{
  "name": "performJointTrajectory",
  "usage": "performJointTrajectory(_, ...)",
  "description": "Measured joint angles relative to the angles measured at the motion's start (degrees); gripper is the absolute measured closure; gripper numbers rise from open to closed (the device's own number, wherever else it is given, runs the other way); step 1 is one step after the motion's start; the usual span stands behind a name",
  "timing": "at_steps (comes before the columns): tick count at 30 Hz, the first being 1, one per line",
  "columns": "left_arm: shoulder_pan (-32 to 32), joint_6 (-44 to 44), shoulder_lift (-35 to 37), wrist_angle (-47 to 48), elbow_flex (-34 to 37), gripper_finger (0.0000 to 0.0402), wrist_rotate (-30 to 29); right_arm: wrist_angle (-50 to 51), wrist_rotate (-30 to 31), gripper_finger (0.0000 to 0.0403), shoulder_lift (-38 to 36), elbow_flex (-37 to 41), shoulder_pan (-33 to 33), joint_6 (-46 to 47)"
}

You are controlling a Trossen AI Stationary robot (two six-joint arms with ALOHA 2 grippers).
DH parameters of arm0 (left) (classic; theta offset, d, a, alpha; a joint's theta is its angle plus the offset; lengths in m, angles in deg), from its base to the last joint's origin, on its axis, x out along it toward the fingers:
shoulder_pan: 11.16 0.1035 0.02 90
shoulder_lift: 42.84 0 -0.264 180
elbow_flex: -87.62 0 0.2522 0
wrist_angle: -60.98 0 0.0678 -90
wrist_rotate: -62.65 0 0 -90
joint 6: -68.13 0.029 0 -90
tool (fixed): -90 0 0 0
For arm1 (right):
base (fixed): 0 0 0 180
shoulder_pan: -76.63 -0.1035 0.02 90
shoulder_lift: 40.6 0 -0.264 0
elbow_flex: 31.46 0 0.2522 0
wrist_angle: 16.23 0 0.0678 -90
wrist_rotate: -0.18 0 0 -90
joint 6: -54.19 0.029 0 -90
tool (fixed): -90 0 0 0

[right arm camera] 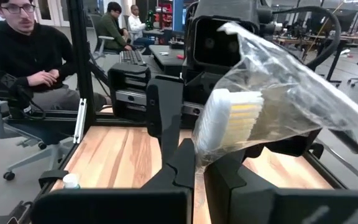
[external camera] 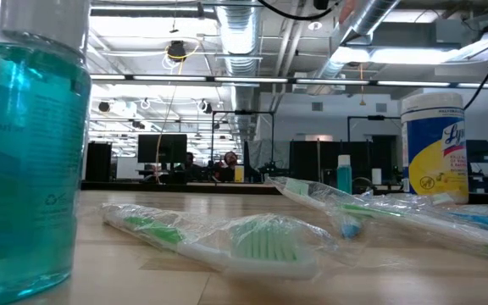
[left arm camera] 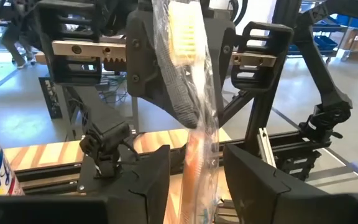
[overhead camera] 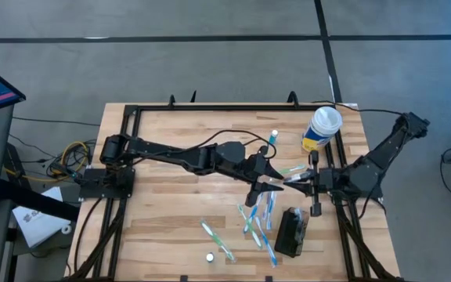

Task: Pick & Place toothbrushing station
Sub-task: Put the orange toothbrush into the black wire organizer

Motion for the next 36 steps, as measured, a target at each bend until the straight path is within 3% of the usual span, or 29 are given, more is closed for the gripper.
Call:
performJointTrajectory(6, 0.02, 0.00, -0.02, 0.73, 0.00, 0.0301, -0.24, 0.37, -1.84, 0.0398, 0.14, -0.01, 0.61, 0.51)
performJointTrajectory(14, 0.07, 1.51, -0.02, 1.79, 0.00, 0.0386, -0.22, 1.25, -2.61, 0.0395, 0.31, -0.01, 0.61, 1.22)
performJointTrajectory(36, 0.13, 1.79, -0.09, 1.28, 0.00, 0.0389, 0.64, 2.20, -1.00, 0.0309, 0.15, -0.01, -3.20, -0.93)
